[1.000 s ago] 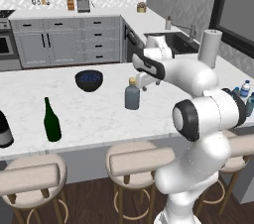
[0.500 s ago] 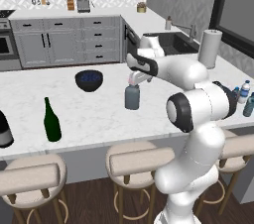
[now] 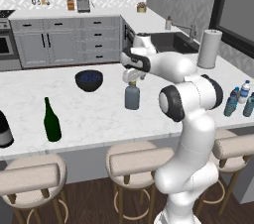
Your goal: Move the plastic bottles in the middle to the plastics group, and the glass bottles in the middle to the glass group.
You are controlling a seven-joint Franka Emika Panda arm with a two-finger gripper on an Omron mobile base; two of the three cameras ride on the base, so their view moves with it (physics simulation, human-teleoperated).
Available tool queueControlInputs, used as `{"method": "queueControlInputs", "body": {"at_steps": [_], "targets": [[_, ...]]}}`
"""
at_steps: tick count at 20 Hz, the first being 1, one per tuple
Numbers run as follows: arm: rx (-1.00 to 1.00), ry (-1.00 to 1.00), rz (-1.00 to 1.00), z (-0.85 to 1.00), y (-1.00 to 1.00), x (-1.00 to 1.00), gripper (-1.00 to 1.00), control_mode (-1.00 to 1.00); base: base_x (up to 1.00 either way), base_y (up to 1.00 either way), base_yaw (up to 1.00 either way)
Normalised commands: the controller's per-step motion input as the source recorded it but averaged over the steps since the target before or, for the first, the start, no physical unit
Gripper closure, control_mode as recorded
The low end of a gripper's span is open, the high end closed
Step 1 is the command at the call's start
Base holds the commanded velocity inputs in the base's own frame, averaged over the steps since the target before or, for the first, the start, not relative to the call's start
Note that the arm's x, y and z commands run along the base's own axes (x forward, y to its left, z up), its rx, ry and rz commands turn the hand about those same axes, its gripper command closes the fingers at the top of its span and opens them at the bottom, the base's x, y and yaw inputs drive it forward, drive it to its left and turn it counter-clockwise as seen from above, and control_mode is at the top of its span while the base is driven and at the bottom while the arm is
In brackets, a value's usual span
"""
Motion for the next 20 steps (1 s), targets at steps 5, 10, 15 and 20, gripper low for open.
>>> {"method": "queueControlInputs", "body": {"at_steps": [5, 10, 15, 20], "targets": [[0.0, 0.04, 0.0, -0.24, 0.0, 0.38, -1.0, -1.0, 0.0, 0.0, 0.0], [0.0, 0.03, 0.0, -0.22, 0.01, 0.32, -1.0, -1.0, 0.0, 0.0, 0.0], [0.0, 0.0, 0.0, -0.1, 0.1, 0.36, -1.0, -1.0, 0.0, 0.0, 0.0], [0.0, 0.0, 0.0, -0.07, 0.05, 0.14, -1.0, -1.0, 0.0, 0.0, 0.0]]}}
